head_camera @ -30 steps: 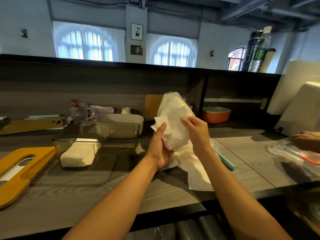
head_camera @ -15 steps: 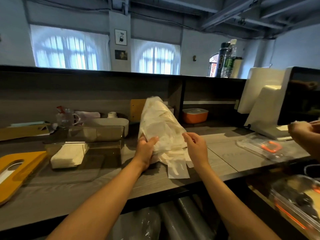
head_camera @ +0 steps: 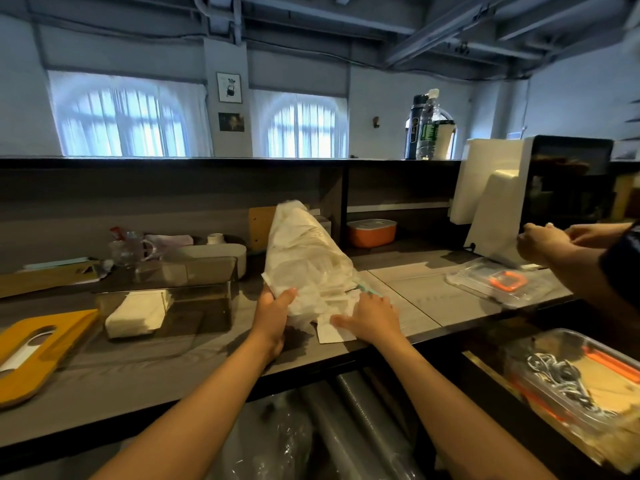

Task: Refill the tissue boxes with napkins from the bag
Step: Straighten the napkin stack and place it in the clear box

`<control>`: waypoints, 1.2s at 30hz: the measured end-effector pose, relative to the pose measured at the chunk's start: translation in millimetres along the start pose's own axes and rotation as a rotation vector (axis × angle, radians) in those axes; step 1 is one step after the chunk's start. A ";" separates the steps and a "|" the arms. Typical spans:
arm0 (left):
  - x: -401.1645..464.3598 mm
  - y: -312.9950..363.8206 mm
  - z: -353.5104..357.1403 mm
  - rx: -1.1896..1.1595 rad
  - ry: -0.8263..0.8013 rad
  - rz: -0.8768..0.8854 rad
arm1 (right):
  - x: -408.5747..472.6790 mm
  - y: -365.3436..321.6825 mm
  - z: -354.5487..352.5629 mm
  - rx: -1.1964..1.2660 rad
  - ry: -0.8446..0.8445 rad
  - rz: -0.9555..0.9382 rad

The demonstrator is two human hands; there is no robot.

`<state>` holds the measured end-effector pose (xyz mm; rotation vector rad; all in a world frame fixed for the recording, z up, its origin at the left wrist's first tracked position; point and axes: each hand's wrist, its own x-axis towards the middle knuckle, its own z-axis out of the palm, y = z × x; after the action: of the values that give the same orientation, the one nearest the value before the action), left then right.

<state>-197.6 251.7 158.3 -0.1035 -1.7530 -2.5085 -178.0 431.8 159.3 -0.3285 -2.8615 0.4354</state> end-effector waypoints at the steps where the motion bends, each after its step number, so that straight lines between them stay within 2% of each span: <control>1: -3.2 -0.1 -1.4 -0.043 0.001 -0.046 | -0.3 -1.5 -0.6 -0.005 0.004 -0.027; 7: -19.4 6.9 -13.1 -0.320 0.026 -0.358 | -12.2 1.3 -5.2 0.245 0.068 -0.050; 11: -29.3 15.8 -14.7 -0.399 -0.045 -0.399 | -17.3 2.6 -12.1 0.638 0.144 0.055; 15: -34.2 18.1 -11.9 -0.408 -0.102 -0.405 | -22.9 -6.9 -31.0 0.921 0.194 0.099; 18: -32.7 17.1 -12.6 -0.423 -0.143 -0.432 | -30.6 -28.1 -52.8 1.205 0.123 0.054; 22: -38.2 20.9 -14.1 -0.484 -0.257 -0.485 | -33.2 -64.6 -69.1 1.479 -0.058 0.039; 24: -37.7 18.9 -15.1 -0.453 -0.261 -0.460 | -30.1 -76.7 -62.0 1.500 -0.065 0.112; 28: -34.9 15.1 -12.8 -0.272 -0.199 -0.375 | -33.1 -85.0 -25.4 1.387 -0.143 0.333; 33: -34.8 8.4 -9.9 -0.169 -0.200 -0.280 | -28.3 -83.7 -16.4 1.340 -0.144 0.359; 36: -32.4 7.3 -10.1 -0.176 -0.187 -0.283 | -22.4 -81.0 -24.9 1.271 -0.091 0.302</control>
<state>-164.8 240.5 158.4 -0.1107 -1.7130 -2.9428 -165.4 357.3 203.8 -0.4521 -2.0031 2.1209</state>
